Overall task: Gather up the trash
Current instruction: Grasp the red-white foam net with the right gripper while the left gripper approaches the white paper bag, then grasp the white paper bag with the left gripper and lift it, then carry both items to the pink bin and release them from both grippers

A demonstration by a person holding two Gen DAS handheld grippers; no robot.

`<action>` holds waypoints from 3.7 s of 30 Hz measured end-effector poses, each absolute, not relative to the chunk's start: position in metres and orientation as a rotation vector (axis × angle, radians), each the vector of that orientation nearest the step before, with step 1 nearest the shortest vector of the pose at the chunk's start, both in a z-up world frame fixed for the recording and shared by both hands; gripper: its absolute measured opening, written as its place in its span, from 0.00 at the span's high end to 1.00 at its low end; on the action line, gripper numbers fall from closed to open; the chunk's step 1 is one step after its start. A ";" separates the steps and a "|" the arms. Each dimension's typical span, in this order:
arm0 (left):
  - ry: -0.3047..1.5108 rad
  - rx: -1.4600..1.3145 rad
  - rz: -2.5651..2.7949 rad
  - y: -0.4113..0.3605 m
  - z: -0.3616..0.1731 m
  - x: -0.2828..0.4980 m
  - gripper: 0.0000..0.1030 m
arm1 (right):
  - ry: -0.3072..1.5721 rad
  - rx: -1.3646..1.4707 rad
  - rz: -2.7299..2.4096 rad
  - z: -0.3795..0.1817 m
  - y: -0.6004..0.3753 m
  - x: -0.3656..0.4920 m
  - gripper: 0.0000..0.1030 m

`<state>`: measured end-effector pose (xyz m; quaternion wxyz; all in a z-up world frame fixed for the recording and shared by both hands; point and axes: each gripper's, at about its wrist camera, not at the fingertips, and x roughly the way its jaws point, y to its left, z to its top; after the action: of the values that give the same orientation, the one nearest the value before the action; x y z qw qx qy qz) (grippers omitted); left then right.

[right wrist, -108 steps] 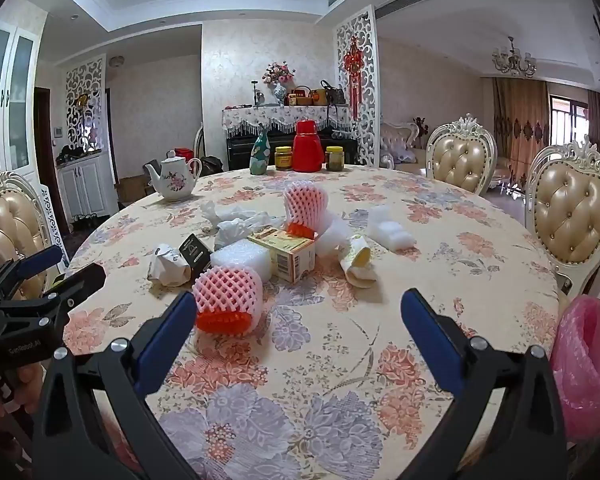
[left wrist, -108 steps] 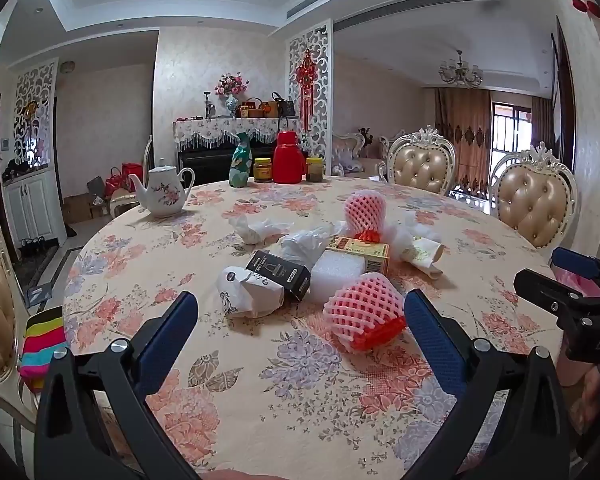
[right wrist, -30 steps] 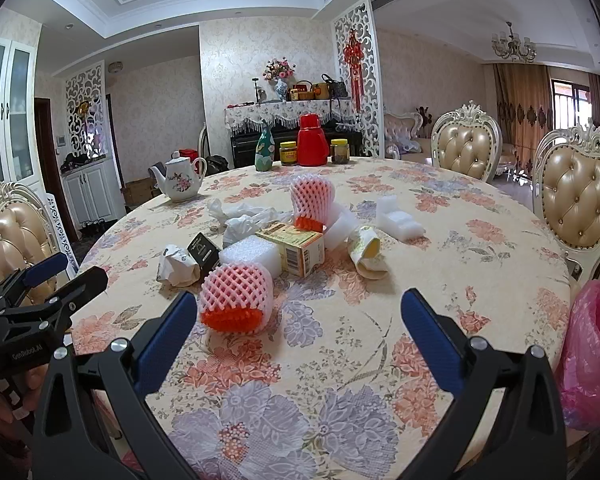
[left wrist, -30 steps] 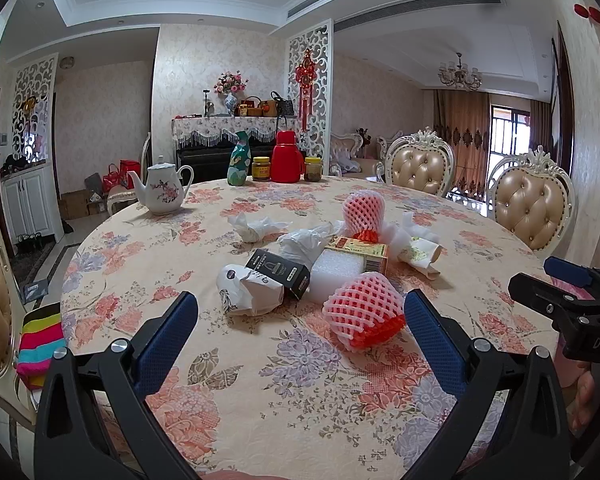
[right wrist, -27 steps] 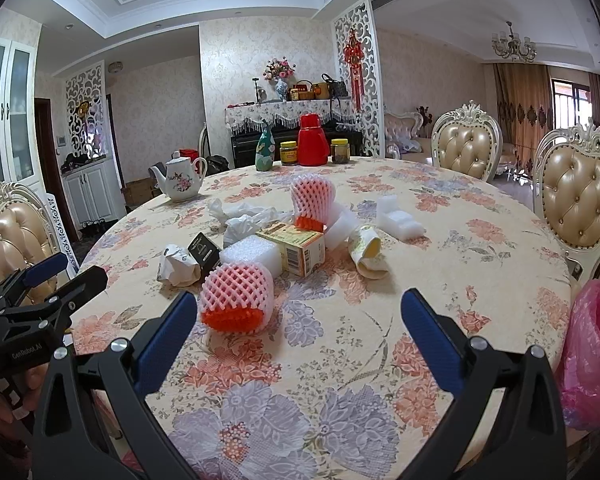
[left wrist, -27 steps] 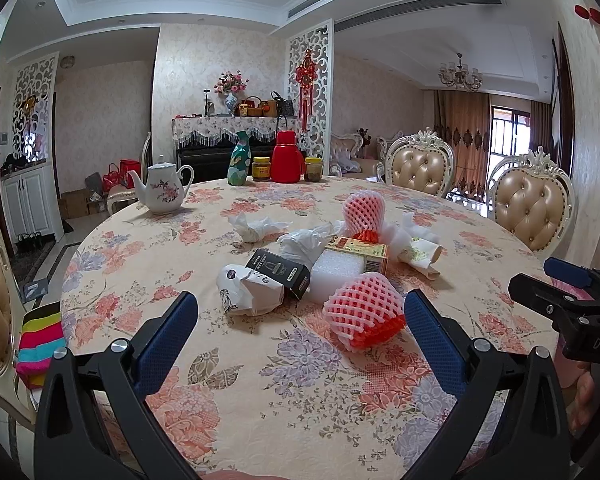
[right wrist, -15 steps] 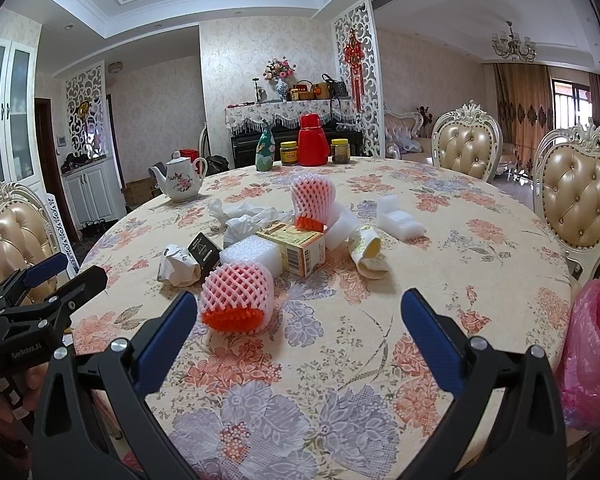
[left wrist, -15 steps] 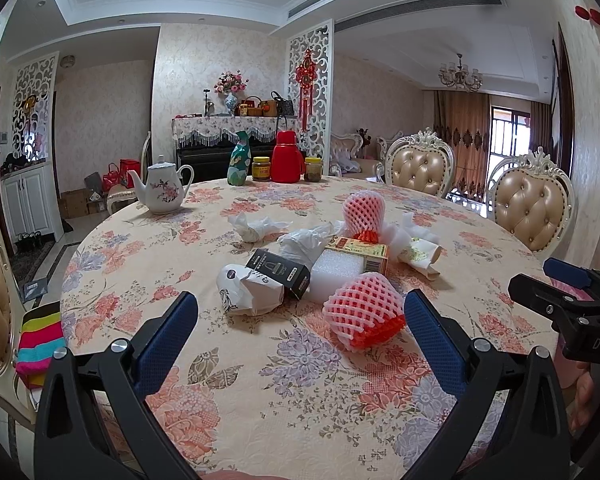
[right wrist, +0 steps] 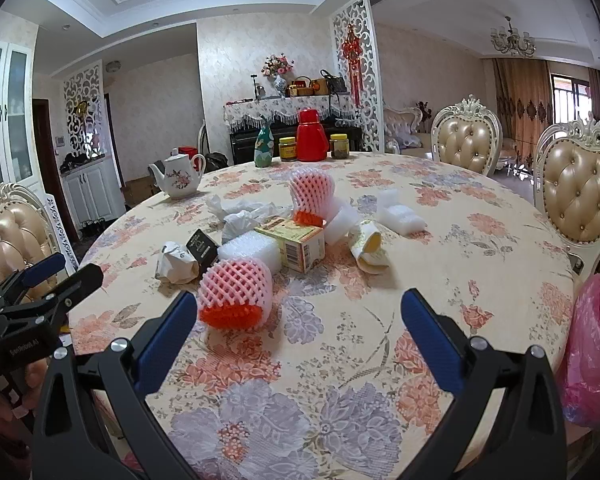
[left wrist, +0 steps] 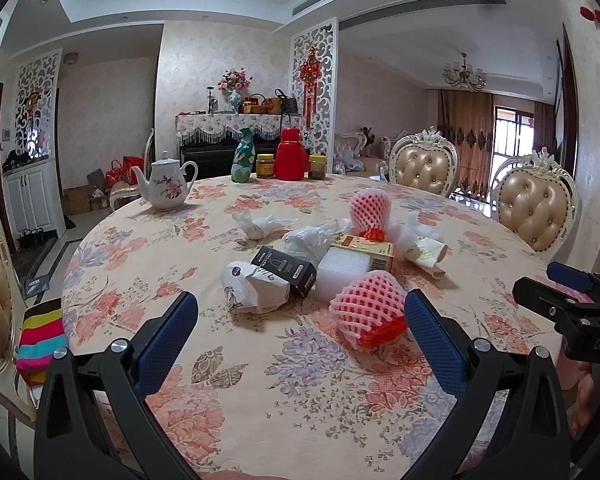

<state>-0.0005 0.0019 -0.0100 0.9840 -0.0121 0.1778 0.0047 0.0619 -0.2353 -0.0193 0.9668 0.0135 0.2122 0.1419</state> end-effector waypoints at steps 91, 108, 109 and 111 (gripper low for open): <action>0.471 0.085 -0.156 -0.074 -0.029 0.146 0.39 | 0.604 0.203 0.351 -0.066 -0.295 0.176 0.66; 0.440 0.108 -0.432 -0.201 -0.025 0.168 0.39 | 0.498 0.205 0.049 -0.052 -0.408 0.138 0.66; 0.437 0.113 -0.460 -0.214 -0.025 0.170 0.39 | 0.487 0.203 0.015 -0.050 -0.420 0.133 0.65; 0.432 0.118 -0.522 -0.239 -0.023 0.173 0.39 | 0.473 0.198 -0.038 -0.048 -0.435 0.125 0.65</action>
<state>0.1727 -0.2390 -0.0225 0.9414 0.0576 0.2118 -0.2559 0.1249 -0.4347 -0.0479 0.9672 0.0981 0.2337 -0.0187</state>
